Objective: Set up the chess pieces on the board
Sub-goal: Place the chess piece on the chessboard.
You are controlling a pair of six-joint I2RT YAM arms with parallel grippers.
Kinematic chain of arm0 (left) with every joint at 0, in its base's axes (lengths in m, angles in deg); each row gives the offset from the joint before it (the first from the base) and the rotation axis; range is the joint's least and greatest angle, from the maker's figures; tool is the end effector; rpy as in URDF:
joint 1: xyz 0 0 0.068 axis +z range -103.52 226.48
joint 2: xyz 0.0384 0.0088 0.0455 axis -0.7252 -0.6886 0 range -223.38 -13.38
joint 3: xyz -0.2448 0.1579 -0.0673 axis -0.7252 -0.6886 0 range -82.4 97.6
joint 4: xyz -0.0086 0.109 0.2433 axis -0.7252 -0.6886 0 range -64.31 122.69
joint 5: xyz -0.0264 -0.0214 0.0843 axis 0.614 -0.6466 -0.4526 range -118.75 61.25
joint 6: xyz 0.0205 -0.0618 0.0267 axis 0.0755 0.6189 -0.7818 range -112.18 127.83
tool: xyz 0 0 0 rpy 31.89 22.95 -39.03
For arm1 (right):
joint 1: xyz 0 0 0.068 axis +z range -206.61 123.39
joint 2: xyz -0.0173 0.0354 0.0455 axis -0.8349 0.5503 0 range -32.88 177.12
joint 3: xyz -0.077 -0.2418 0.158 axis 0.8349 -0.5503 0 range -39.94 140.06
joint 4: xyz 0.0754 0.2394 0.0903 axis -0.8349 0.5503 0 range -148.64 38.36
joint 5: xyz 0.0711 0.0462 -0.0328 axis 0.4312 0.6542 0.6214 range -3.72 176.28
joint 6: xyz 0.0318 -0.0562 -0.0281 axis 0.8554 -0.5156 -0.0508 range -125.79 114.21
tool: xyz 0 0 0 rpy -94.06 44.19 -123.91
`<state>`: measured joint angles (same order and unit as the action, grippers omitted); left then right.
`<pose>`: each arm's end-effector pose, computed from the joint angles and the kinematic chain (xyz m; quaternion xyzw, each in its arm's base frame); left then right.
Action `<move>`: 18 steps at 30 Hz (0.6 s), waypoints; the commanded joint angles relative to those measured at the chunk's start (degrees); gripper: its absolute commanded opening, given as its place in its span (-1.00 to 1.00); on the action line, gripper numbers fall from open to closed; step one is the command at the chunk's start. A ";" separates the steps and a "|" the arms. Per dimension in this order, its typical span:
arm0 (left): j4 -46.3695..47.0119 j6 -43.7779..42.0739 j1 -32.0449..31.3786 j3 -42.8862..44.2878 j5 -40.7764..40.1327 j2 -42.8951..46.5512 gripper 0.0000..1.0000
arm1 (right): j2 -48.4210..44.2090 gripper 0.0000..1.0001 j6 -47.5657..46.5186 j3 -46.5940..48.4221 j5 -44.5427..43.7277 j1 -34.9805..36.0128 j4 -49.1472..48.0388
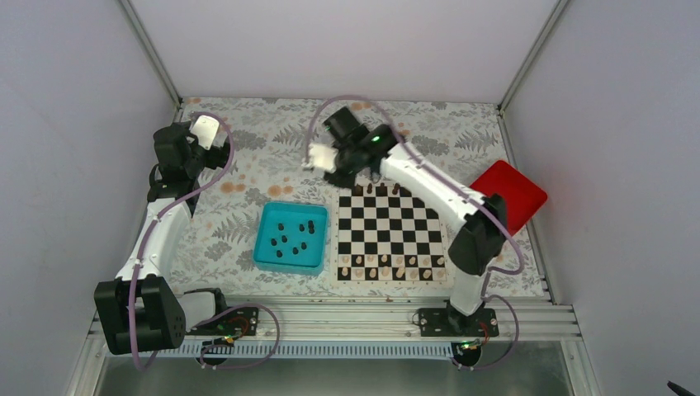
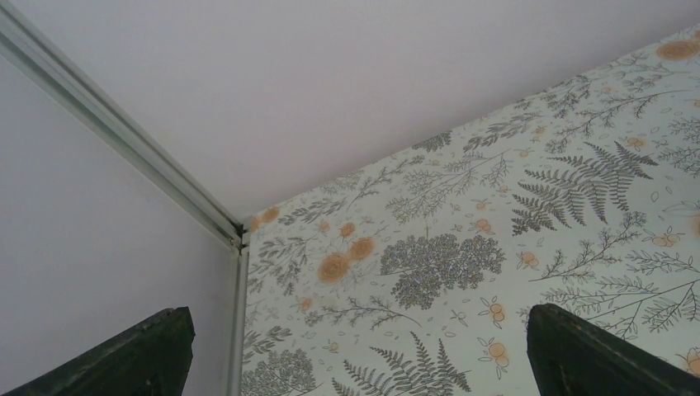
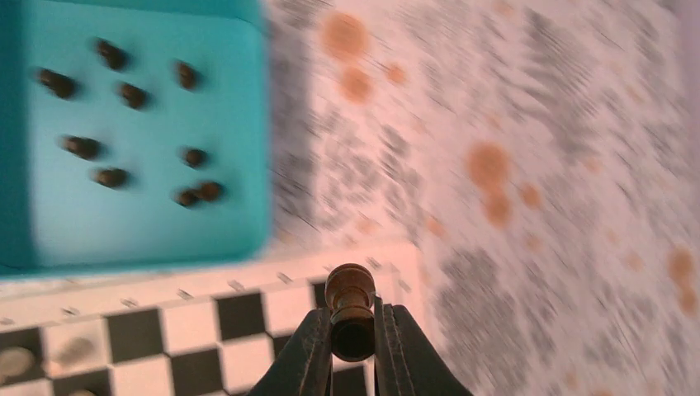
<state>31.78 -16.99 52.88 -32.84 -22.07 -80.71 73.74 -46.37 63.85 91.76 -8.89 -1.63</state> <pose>0.2881 0.0256 0.3207 0.1633 0.7952 0.1111 0.5733 0.2802 0.3164 0.3262 -0.6807 0.6833 0.0622 0.2565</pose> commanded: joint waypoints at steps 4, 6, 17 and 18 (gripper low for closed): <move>1.61 -0.14 0.43 -0.34 0.31 0.38 1.00 | -7.46 -0.88 -2.02 -0.77 -1.56 -18.23 2.22; 1.64 -0.14 0.46 -0.34 0.44 0.44 1.00 | -9.37 -0.88 -2.95 -2.70 -0.48 -23.58 1.83; 1.57 -0.05 0.42 -0.34 0.84 0.28 1.00 | -11.93 -0.88 -7.88 -19.81 4.70 -44.92 -5.11; 1.53 -0.05 0.41 -0.34 0.86 0.27 1.00 | -11.74 -0.88 -8.14 -21.64 4.93 -45.79 -5.73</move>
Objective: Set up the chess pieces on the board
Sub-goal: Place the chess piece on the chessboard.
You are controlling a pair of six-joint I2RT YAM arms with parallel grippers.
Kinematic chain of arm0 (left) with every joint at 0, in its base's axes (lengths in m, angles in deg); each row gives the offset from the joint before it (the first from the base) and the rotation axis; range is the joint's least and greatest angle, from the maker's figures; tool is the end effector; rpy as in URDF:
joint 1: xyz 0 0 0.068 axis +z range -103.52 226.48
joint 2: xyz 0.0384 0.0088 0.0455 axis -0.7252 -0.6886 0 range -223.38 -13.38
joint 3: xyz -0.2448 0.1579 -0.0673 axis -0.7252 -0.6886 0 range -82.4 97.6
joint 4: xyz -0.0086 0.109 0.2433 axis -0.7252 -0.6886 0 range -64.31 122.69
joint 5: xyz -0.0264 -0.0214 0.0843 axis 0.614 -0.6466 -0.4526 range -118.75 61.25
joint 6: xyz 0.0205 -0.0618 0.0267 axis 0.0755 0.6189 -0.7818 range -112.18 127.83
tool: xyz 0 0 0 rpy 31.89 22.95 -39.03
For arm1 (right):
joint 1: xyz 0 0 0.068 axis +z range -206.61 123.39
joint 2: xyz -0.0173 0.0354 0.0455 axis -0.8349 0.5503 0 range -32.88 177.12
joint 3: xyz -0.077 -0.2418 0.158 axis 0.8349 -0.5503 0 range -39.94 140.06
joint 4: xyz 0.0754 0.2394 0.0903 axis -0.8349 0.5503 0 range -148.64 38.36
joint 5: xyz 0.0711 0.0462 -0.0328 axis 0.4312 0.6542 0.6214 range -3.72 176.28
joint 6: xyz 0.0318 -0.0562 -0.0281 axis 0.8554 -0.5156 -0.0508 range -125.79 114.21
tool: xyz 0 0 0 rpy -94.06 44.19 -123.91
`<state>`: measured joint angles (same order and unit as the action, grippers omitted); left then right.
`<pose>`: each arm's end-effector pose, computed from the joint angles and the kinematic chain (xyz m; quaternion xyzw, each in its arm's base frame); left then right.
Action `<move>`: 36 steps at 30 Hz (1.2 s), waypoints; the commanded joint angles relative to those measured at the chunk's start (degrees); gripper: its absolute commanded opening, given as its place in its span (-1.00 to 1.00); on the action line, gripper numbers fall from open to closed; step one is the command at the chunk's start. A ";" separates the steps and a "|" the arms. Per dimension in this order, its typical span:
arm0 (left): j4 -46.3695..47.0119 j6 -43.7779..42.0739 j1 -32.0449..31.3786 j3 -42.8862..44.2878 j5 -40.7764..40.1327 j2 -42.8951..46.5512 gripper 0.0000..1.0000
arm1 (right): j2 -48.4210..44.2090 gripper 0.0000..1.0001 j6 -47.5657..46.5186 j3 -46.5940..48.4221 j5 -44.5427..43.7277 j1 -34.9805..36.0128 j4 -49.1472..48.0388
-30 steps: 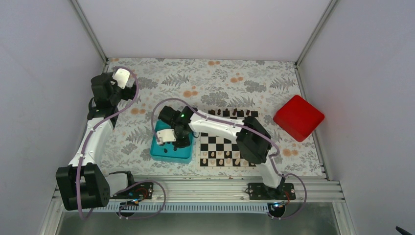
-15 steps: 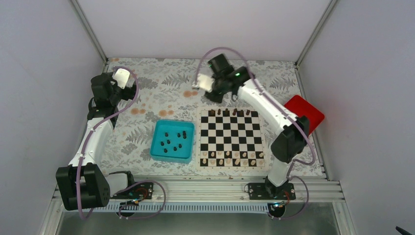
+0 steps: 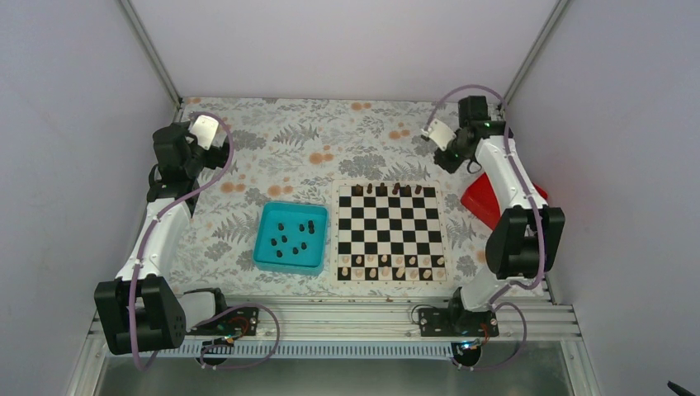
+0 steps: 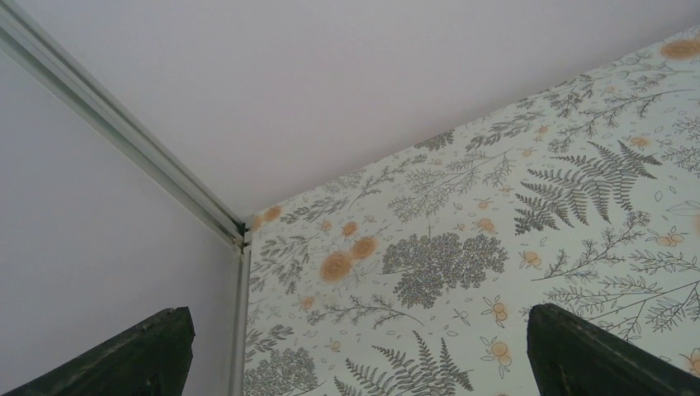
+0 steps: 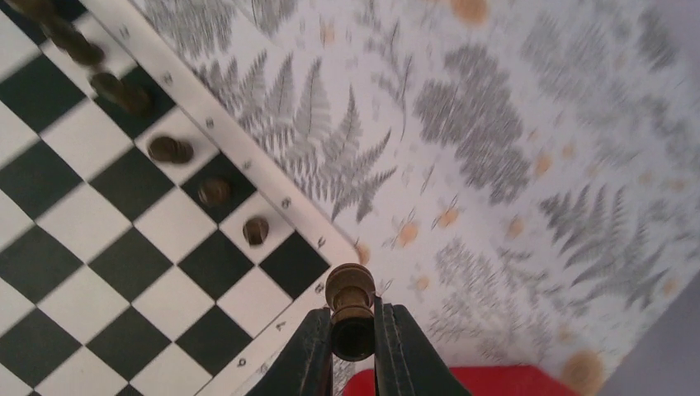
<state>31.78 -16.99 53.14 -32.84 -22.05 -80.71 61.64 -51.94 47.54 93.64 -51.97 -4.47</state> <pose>0.2880 0.0269 0.3207 0.1616 0.7956 0.1122 0.5730 0.3605 0.0367 0.3174 -0.4290 0.8664 -0.0298 0.2540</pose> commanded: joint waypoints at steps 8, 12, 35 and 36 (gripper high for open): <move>1.46 -0.05 0.16 -0.25 0.69 0.18 1.00 | 6.07 -0.87 -2.63 -10.67 5.88 -5.07 -7.11; 1.42 -0.03 0.20 -0.25 0.69 0.18 1.00 | 9.01 -0.88 -2.29 -10.66 6.47 -5.08 -8.24; 1.36 -0.05 0.12 -0.25 0.95 0.00 1.00 | 13.53 -0.85 -2.21 -12.41 3.53 -6.05 -9.17; 1.39 -0.04 0.19 -0.25 0.95 0.01 1.00 | 13.64 -0.85 -2.19 -12.35 3.62 -6.04 -9.25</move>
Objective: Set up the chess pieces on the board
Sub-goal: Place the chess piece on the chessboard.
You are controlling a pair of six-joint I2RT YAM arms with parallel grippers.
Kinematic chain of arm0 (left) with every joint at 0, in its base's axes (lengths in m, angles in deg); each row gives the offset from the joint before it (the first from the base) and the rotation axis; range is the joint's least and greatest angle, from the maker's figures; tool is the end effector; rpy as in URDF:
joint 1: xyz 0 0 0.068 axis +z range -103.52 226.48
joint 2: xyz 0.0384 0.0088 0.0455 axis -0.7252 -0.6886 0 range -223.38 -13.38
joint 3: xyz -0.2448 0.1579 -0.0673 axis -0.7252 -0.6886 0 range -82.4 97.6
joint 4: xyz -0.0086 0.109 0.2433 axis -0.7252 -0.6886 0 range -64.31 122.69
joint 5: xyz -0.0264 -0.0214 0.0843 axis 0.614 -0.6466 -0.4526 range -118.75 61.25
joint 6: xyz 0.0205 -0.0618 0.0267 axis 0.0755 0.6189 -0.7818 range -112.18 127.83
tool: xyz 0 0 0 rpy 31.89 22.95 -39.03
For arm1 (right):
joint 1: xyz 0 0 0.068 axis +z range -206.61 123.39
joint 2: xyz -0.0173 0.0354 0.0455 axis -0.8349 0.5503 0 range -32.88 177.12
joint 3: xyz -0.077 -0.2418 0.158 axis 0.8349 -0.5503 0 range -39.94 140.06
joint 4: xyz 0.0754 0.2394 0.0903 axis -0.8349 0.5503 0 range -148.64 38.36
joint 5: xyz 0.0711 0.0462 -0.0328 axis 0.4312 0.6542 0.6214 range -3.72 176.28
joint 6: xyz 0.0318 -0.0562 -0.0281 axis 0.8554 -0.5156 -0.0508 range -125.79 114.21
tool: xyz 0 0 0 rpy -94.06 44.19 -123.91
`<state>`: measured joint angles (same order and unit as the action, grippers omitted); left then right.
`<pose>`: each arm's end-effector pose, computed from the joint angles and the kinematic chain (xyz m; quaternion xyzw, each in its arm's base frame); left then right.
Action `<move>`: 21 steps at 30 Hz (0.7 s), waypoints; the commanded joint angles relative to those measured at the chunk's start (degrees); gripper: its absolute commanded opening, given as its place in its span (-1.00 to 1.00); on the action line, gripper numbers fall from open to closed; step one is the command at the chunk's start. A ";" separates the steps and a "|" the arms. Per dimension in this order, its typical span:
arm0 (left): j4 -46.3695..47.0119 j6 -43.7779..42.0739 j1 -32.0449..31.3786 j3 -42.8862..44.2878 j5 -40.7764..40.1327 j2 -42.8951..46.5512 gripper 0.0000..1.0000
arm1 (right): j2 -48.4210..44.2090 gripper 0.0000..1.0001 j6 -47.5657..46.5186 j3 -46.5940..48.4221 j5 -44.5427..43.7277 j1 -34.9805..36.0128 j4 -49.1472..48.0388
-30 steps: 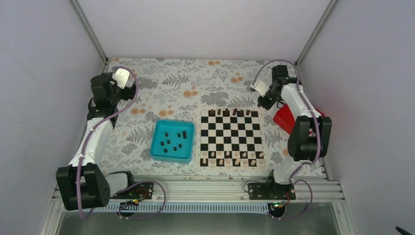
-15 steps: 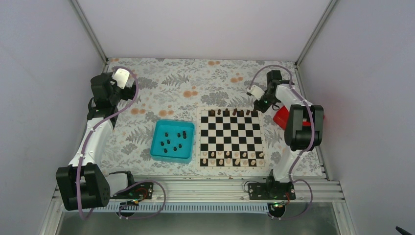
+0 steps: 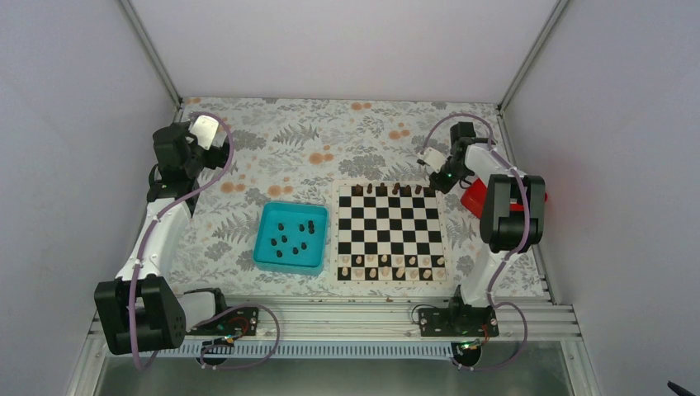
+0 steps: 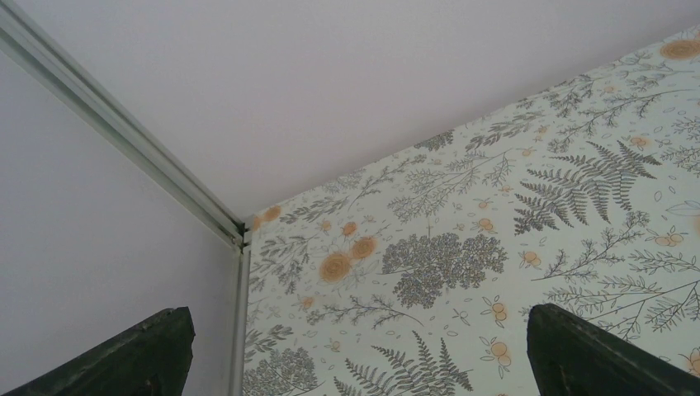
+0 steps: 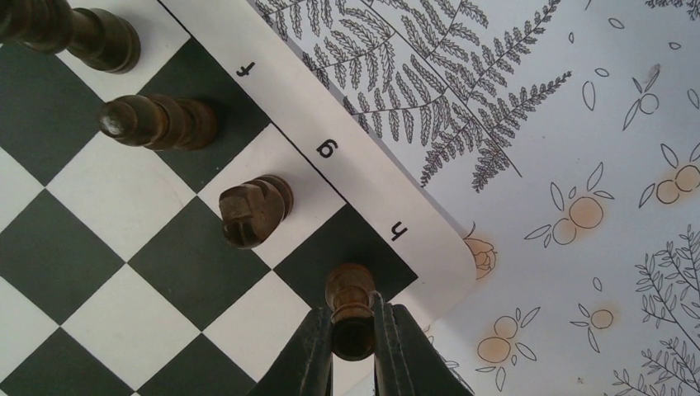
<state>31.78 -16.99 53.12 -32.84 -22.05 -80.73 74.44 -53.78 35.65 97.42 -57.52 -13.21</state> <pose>0.2881 0.0268 0.3206 0.1618 0.7956 0.1121 0.5729 0.3805 0.0051 0.1831 -0.4050 0.9024 0.0417 0.1412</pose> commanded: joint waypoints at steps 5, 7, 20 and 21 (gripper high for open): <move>1.36 -0.05 0.22 -0.25 0.93 0.03 1.00 | 1.74 -0.85 -0.31 -0.29 0.28 -0.50 -0.36; 1.38 -0.05 0.22 -0.25 0.94 -0.05 1.00 | 1.77 -0.84 -0.31 -0.38 0.20 -0.50 -0.43; 1.30 -0.13 0.18 -0.21 0.74 -0.06 1.00 | -2.11 -0.12 -0.32 2.02 2.13 -0.29 1.94; 1.29 -0.12 0.17 -0.20 0.78 0.02 1.00 | -3.05 -0.09 -0.20 2.86 2.19 -0.01 2.58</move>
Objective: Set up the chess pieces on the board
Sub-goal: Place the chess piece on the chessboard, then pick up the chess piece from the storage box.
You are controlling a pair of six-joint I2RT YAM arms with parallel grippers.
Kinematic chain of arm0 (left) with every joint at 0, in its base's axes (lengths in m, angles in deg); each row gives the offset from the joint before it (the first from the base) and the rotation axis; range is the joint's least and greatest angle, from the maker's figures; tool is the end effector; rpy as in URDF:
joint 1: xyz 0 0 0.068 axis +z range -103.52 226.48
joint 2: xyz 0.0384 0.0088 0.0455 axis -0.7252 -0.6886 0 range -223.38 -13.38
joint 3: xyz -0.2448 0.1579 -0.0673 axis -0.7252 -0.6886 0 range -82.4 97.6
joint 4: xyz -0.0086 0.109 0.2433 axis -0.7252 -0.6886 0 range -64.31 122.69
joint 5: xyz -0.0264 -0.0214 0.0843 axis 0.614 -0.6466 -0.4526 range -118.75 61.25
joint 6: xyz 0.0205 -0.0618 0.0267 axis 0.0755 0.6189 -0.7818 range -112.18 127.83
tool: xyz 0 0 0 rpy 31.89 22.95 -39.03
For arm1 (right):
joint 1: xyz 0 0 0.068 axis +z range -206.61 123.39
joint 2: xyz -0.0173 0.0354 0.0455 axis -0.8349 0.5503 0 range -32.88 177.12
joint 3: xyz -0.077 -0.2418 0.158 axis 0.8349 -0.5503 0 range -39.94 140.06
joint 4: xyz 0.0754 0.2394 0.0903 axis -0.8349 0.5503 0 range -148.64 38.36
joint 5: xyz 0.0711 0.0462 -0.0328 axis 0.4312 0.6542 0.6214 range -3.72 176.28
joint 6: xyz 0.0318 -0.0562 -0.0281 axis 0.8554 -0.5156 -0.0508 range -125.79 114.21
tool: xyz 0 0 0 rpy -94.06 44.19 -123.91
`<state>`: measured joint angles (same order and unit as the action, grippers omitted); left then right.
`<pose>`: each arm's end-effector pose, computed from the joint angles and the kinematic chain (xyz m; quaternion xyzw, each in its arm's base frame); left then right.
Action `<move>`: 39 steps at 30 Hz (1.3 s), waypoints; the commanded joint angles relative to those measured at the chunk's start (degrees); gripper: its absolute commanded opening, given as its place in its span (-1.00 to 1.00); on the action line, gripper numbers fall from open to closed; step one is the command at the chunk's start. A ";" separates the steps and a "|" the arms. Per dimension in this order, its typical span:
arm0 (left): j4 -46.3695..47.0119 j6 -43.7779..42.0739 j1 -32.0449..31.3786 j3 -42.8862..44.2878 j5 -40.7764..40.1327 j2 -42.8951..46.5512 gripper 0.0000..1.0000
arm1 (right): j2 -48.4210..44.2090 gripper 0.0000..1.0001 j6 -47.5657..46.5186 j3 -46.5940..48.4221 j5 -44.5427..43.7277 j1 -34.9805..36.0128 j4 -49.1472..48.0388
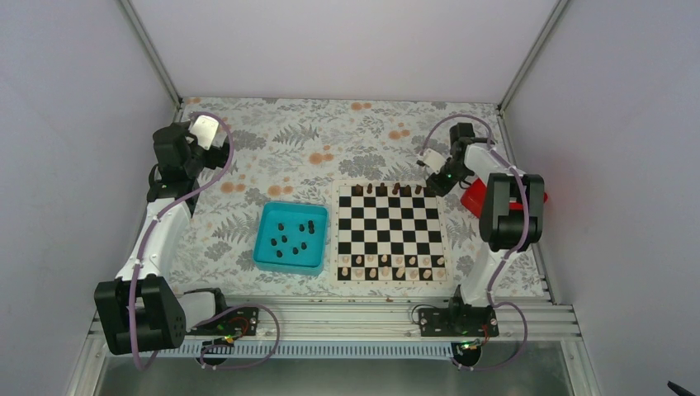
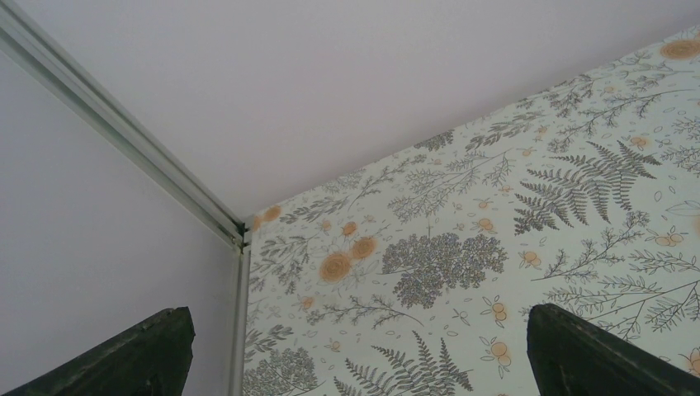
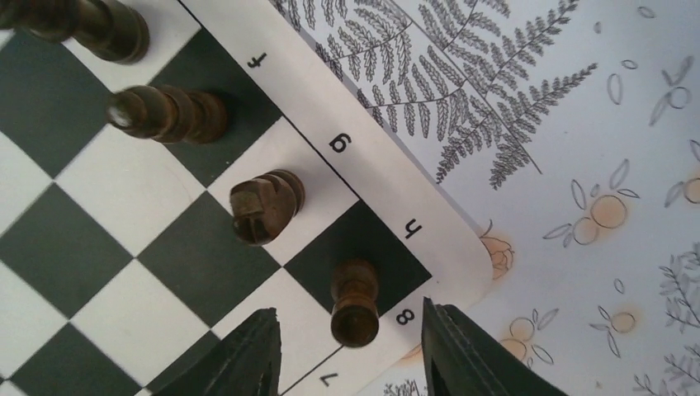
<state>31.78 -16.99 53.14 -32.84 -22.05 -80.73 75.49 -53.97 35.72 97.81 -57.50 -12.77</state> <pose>0.2881 0.0269 0.3206 0.1616 0.7957 0.1122 0.5729 0.3810 0.0056 0.1767 -0.4062 0.9029 0.0498 0.1315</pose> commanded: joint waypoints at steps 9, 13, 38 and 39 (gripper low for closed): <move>1.10 -0.03 0.17 0.05 0.95 -0.11 1.00 | -11.57 -0.02 4.07 13.88 -2.45 17.63 8.72; 1.09 0.01 0.20 0.01 0.77 0.03 1.00 | -11.57 -0.02 7.42 18.72 -3.68 32.14 9.34; 1.17 0.04 0.15 -0.25 0.90 -0.04 1.00 | 12.16 -0.44 11.17 25.70 -7.55 56.43 6.53; 1.28 0.03 0.19 -0.25 0.78 -0.06 1.00 | 12.59 -0.44 11.16 25.77 -7.84 56.43 6.44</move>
<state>31.76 -16.99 53.12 -32.84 -22.05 -80.73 86.07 -43.61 59.36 91.82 -1.50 -5.08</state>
